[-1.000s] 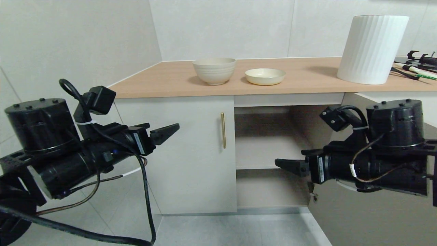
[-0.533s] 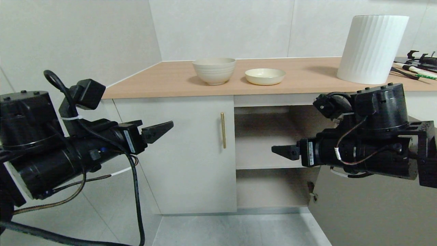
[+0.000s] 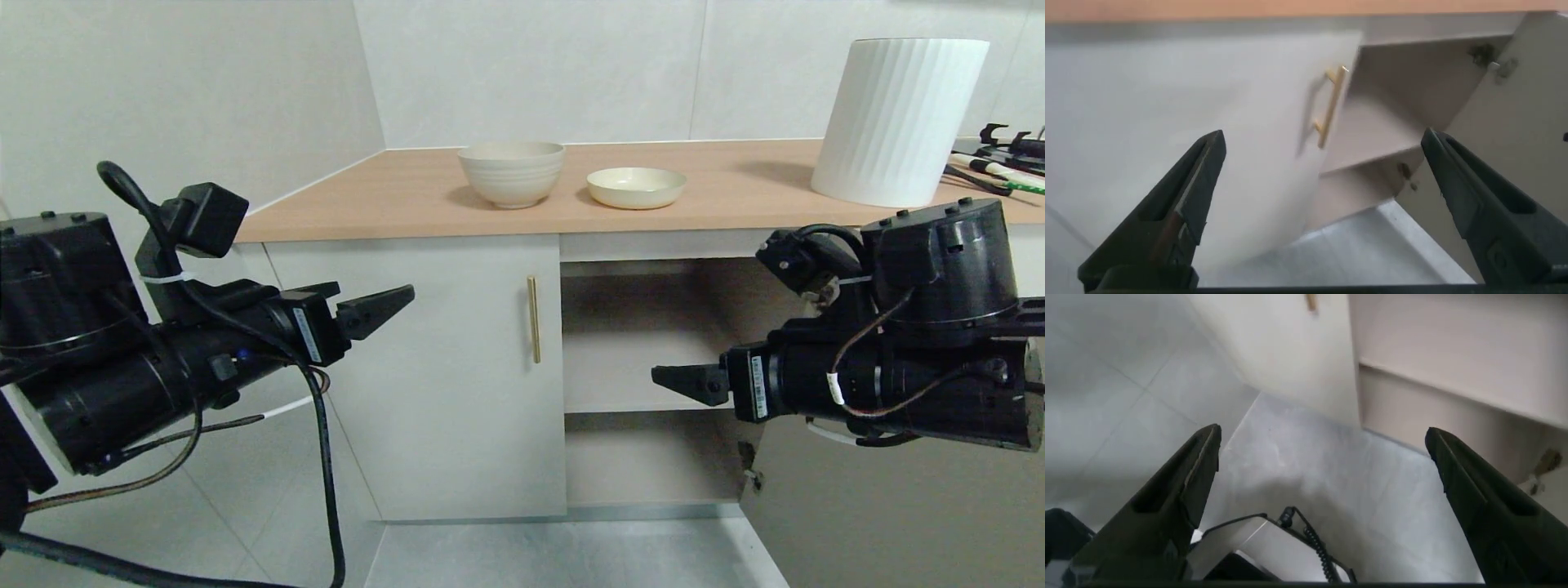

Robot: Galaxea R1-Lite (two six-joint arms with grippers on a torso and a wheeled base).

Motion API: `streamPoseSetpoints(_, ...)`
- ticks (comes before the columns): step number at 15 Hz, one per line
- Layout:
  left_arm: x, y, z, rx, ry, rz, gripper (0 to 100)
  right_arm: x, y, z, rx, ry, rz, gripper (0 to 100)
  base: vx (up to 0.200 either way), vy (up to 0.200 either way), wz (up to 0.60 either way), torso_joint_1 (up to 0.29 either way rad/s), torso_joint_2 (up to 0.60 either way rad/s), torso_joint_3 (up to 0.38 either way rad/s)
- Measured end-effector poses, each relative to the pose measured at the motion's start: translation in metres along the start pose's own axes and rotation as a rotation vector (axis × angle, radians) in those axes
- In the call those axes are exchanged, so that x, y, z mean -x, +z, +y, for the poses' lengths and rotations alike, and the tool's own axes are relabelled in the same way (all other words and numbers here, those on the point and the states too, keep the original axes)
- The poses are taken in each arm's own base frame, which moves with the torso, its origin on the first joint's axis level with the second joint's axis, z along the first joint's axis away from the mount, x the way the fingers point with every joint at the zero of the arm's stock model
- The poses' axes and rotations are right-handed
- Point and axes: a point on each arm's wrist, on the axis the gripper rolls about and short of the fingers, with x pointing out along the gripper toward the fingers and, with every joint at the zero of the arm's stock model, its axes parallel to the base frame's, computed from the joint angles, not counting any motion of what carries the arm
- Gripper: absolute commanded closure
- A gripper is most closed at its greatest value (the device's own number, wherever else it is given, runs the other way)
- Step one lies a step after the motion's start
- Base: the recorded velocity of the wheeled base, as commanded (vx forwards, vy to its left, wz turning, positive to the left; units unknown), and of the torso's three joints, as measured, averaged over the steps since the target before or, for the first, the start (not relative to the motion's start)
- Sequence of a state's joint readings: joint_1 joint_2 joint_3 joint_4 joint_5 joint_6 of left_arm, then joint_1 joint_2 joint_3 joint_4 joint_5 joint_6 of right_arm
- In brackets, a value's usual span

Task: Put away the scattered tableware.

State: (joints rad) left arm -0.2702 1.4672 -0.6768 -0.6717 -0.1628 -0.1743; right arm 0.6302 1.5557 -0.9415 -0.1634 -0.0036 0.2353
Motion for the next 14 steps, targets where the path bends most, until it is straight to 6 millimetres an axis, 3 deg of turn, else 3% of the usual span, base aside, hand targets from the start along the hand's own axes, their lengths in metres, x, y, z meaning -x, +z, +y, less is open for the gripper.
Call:
streamPoseSetpoints(9,0.001,0.003,0.000,-0.001,-0.001,-0.011,0,-0.001,-0.010,-0.002,0.007,-0.001,0.024,0,0.200,0.000,0.00,0.002,0.00,0.001)
streamPoseSetpoints(14,0.014,0.011,-0.004,-0.008,-0.012,-0.049,0,-0.001,-0.011,-0.002,0.009,0.000,0.027,0,0.000,0.000,0.00,0.000,0.00,0.000)
